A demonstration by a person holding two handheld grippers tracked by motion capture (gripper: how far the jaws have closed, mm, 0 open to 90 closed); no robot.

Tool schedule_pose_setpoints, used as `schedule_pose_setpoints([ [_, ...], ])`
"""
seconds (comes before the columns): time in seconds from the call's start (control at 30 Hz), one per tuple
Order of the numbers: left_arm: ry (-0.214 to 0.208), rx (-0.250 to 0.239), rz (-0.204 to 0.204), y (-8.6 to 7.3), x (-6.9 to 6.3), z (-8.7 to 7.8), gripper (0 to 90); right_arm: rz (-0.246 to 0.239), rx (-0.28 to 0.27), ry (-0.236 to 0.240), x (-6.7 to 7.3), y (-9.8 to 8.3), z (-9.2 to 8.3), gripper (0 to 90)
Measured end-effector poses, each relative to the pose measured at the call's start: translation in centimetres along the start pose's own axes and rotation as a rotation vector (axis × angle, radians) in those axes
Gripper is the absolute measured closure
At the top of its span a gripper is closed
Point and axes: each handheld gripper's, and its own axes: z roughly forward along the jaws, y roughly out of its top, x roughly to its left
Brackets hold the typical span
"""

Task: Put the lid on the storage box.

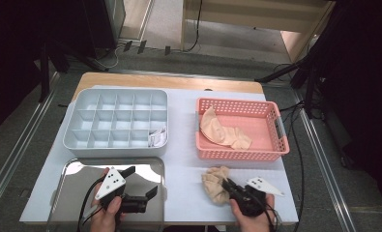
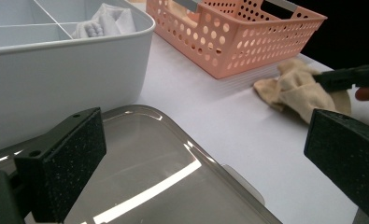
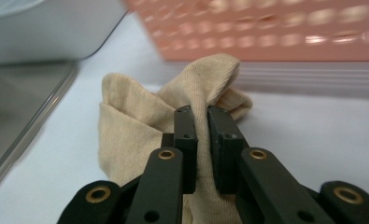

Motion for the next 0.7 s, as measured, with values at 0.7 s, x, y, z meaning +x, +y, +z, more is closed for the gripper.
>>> schedule_pose_setpoints([
  [0.7, 0.002, 0.001, 0.002, 0.0, 0.1, 0.2, 0.0, 0.097, -0.094, -0.206, -8.0, 0.5, -2.9, 62.6],
])
